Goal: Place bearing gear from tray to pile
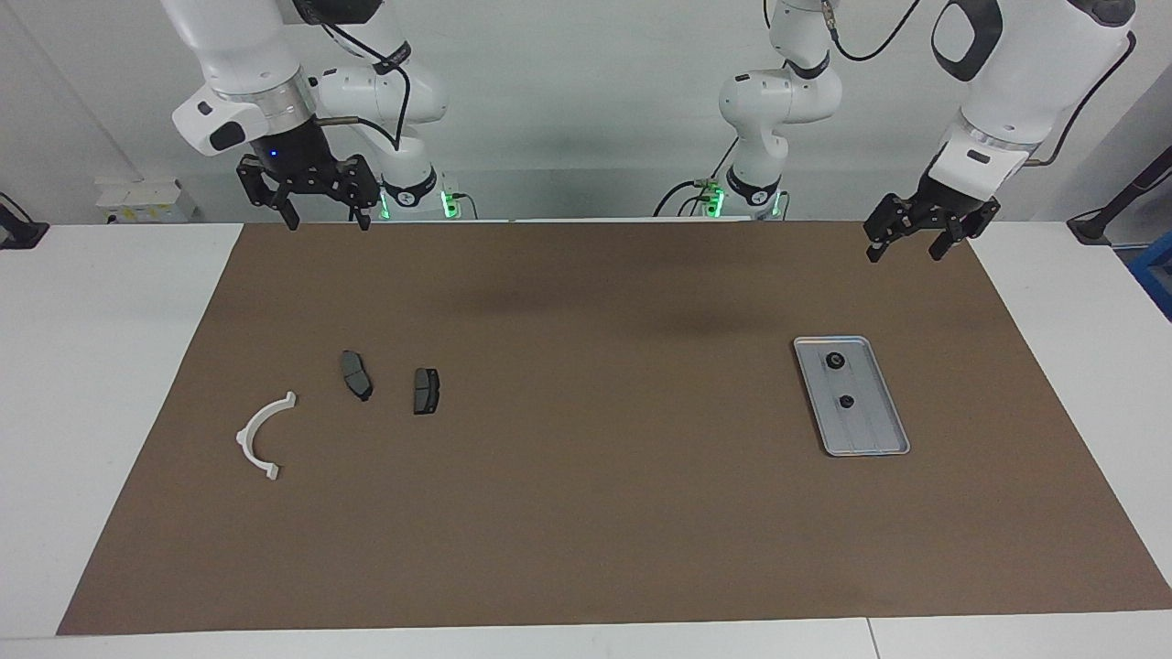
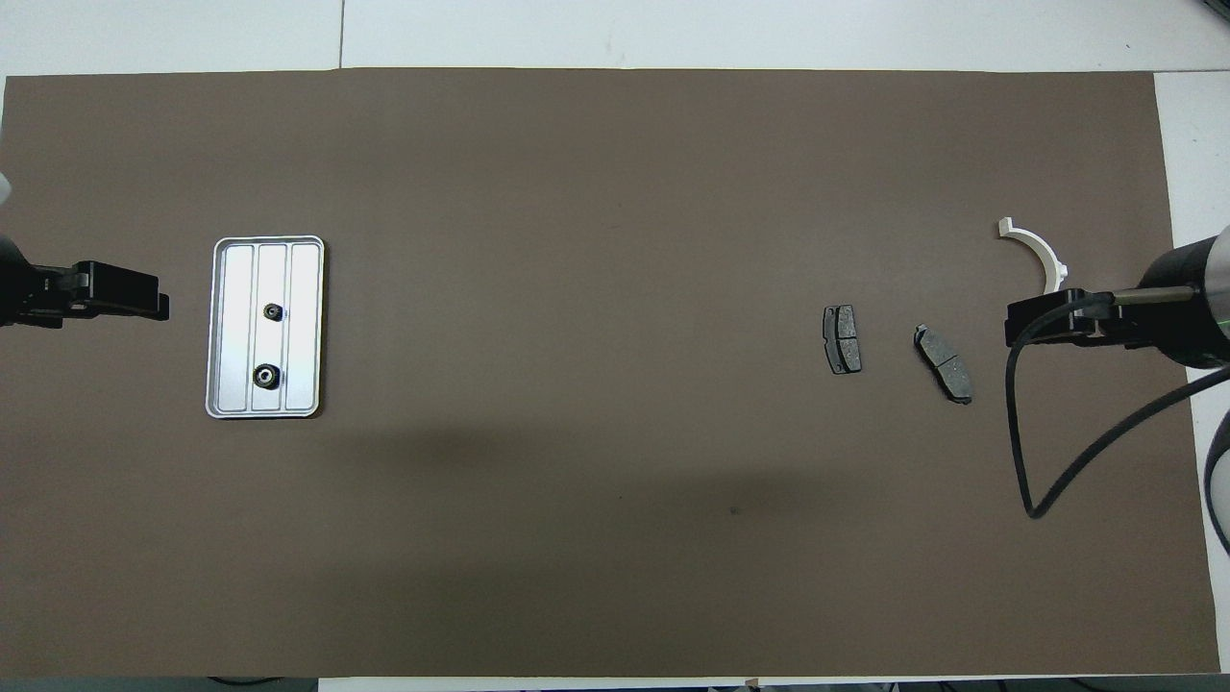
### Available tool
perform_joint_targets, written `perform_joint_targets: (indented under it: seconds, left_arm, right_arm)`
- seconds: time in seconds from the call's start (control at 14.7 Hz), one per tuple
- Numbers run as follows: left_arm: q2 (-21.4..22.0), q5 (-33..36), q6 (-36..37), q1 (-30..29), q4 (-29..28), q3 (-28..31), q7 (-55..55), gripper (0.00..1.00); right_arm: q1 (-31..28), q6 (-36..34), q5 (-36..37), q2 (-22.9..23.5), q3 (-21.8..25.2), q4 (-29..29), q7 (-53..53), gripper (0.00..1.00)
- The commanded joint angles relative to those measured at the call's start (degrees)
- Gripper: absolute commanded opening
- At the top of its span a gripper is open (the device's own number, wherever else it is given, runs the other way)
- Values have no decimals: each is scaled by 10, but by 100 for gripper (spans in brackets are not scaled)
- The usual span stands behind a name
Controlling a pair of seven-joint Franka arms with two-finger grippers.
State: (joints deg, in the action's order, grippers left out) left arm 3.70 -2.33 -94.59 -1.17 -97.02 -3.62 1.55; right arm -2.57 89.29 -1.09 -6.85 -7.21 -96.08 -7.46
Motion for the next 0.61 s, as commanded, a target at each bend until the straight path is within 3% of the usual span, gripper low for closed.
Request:
perform_joint_targets:
  seconds: [0.0, 0.2, 0.41, 0.54]
  left_arm:
    - [19, 3, -11, -9, -24, -6, -7, 100]
    - [20, 4, -5, -7, -24, -7, -7, 100]
    - [19, 3, -33, -11, -19, -1, -7, 100]
    - [22, 4, -80, -22, -46, 2, -8, 100]
  right_arm:
    - [0, 4, -9, -8, 0, -7, -2, 100]
    - [0, 4, -9, -8, 0, -7, -1, 100]
    - [0, 4, -9, -8, 0, -7, -2, 100]
    - [0, 4, -9, -8, 0, -7, -3, 100]
